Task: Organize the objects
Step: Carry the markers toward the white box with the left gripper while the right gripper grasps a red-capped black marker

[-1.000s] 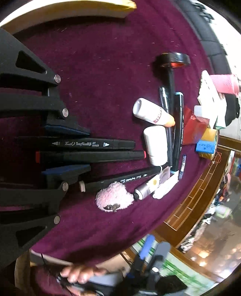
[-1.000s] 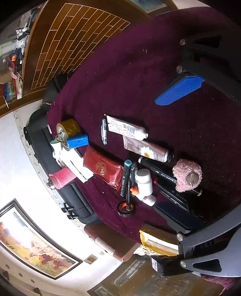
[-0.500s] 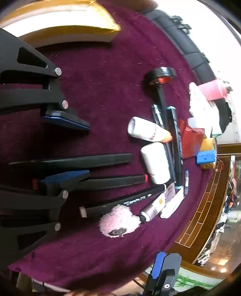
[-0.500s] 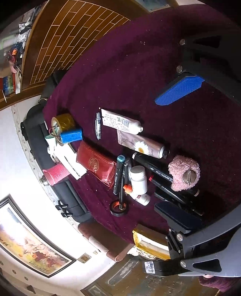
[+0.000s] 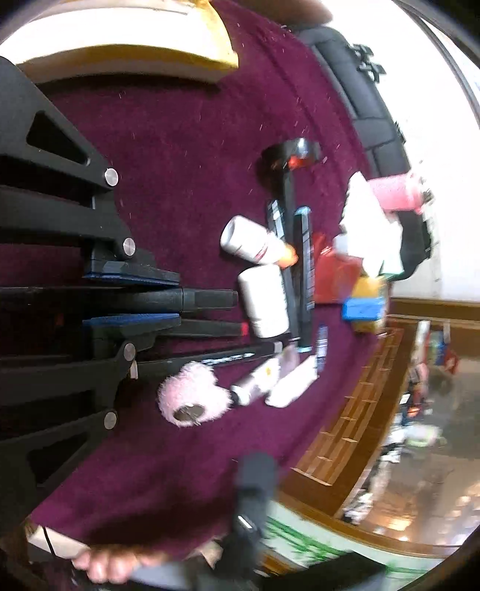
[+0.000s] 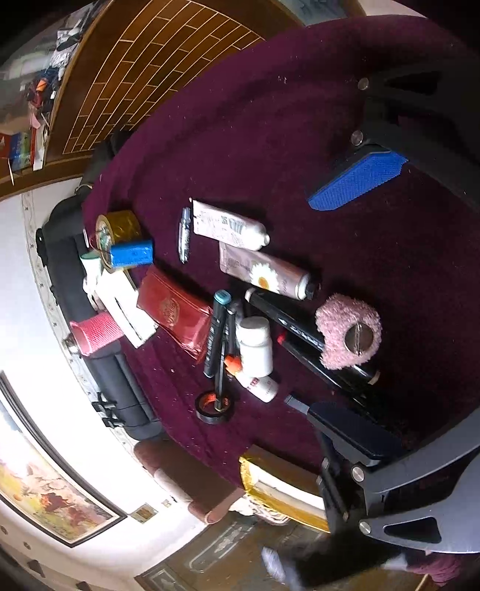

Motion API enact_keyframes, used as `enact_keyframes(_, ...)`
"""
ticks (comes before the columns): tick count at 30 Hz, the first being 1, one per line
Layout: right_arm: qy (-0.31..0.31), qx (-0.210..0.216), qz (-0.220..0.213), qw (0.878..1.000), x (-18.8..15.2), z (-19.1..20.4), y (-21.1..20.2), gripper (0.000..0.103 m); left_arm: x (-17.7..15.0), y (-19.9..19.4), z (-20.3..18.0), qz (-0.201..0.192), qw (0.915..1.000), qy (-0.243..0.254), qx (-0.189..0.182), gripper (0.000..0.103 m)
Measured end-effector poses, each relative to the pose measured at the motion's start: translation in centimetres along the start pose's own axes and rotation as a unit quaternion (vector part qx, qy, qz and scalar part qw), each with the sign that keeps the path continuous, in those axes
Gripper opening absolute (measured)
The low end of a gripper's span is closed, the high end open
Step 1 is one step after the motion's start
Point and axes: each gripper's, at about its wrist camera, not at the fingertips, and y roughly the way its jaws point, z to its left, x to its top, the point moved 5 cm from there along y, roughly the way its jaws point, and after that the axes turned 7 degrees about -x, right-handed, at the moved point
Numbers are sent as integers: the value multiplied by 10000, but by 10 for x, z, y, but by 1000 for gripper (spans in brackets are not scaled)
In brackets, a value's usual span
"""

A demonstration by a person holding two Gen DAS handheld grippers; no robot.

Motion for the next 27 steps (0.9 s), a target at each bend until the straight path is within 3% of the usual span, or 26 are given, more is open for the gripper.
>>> enact_keyframes(6, -215, 38, 61, 9997, 2, 26, 4, 103, 1, -58, 17, -685, 9965, -419, -235, 11)
enact_keyframes(8, -240, 61, 127, 9996, 4, 33, 6, 99, -1, -74, 24, -868, 9943, -567, -247, 11)
enact_keyframes(9, -240, 115, 176, 9995, 4, 37, 7, 92, -3, -80, 29, -924, 9935, -624, -240, 11)
enact_keyframes(11, -67, 624, 463, 9970, 1, 48, 10, 85, -8, -90, 39, -1000, 9922, -717, -209, 11)
enact_keyframes(13, 305, 1522, 795, 9847, -2, 64, 14, 83, -13, -97, 47, -1063, 9909, -802, -171, 11)
enact_keyframes(15, 408, 1812, 1029, 9772, -4, 80, 22, 83, -16, -100, 52, -1106, 9900, -857, -196, 11)
enact_keyframes(18, 233, 1409, 1248, 9818, -9, 96, 44, 81, -23, -107, 60, -1174, 9890, -895, -132, 11)
enact_keyframes(21, 105, 615, 1512, 9865, -17, 98, 67, 72, -29, -113, 70, -1251, 9878, -927, -66, 11)
enact_keyframes(25, -115, -337, 1522, 9877, -19, 97, 81, 64, -36, -116, 88, -1276, 9862, -1057, -2, 11)
enact_keyframes(27, -153, -562, 1538, 9864, -18, 99, 86, 63, -39, -117, 97, -1275, 9852, -1145, -4, 11)
